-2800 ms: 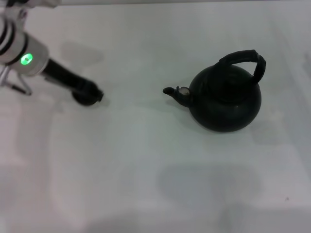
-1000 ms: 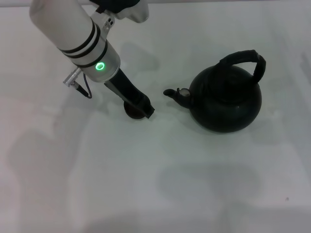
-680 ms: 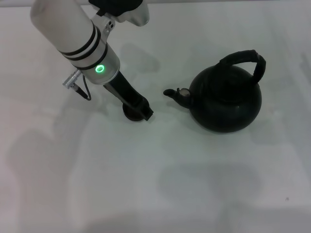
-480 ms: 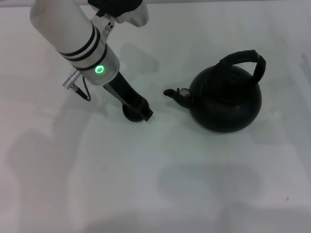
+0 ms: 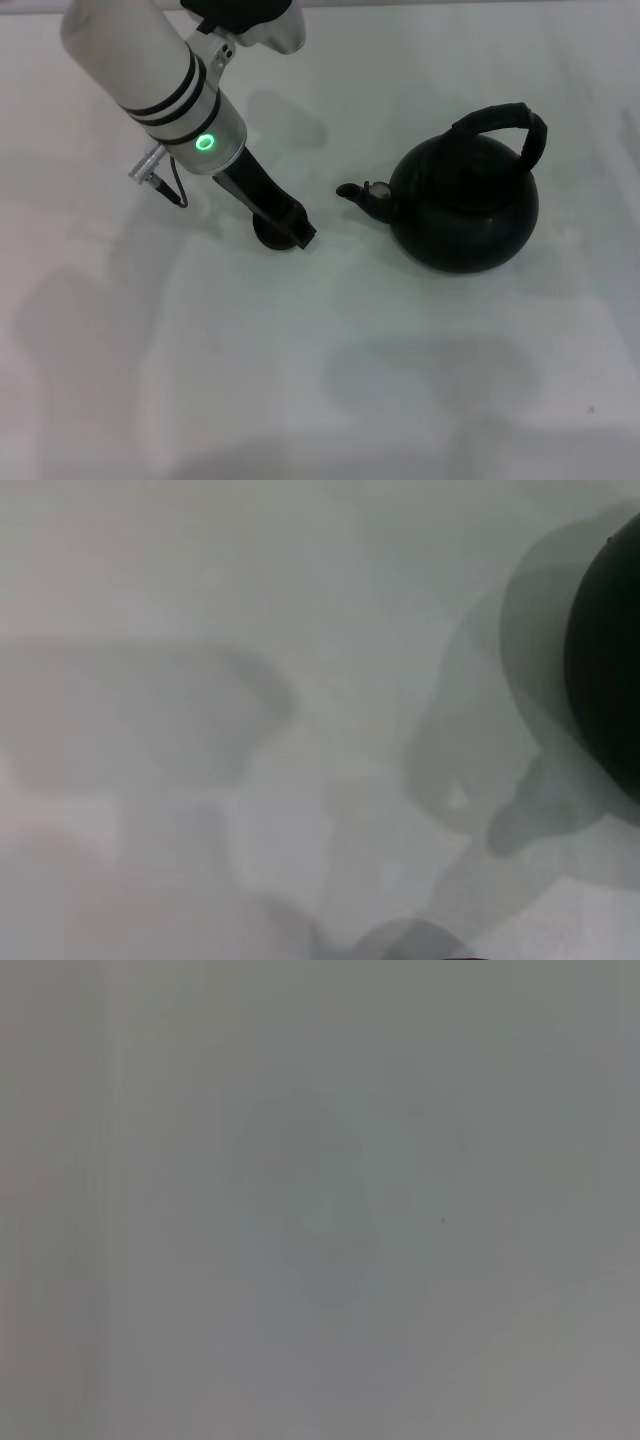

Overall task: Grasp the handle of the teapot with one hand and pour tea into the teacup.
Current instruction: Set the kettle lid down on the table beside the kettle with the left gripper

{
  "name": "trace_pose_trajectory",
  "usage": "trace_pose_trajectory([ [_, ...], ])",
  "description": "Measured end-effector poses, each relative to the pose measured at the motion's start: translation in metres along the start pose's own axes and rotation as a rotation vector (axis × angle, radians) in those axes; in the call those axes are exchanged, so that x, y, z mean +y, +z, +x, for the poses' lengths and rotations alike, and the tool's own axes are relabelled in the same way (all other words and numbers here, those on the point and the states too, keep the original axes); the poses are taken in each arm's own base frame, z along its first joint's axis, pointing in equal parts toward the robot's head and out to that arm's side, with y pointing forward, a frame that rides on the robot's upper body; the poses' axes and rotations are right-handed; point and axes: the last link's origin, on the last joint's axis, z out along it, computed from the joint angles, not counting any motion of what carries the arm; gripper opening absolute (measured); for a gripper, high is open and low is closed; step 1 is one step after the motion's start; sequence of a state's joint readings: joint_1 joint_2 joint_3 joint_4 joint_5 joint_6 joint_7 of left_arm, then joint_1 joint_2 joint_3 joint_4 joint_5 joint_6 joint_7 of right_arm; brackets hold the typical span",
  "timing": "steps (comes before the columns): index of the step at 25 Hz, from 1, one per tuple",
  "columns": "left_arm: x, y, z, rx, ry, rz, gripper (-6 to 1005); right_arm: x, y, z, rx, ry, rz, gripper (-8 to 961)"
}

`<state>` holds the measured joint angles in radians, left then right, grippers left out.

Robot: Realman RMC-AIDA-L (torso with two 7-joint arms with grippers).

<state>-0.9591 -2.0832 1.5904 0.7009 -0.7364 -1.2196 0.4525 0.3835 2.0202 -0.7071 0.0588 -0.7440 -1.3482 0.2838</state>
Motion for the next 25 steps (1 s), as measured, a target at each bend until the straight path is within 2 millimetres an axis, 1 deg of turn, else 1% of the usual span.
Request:
trace_pose_trajectory([
  [2, 0.000, 0.000, 0.000, -0.001, 0.001, 0.000, 712, 0.000, 0.000, 0.000, 0.000, 0.000, 0.000, 856],
  [7, 0.000, 0.000, 0.000, -0.001, 0.001, 0.000, 757, 0.000, 0.000, 0.000, -0.001, -0.002, 0.000, 856],
  [15, 0.000, -0.001, -0.001, -0.007, -0.002, -0.003, 757, -0.001, 0.000, -0.001, -0.003, -0.006, -0.001, 855],
  [20, -0.002, -0.004, -0.011, -0.008, -0.007, -0.015, 757, -0.002, 0.000, -0.001, -0.004, -0.008, -0.001, 855],
  [25, -0.001, -0.010, -0.018, 0.001, -0.004, -0.028, 859, -0.001, 0.001, -0.002, -0.006, -0.009, -0.002, 855],
])
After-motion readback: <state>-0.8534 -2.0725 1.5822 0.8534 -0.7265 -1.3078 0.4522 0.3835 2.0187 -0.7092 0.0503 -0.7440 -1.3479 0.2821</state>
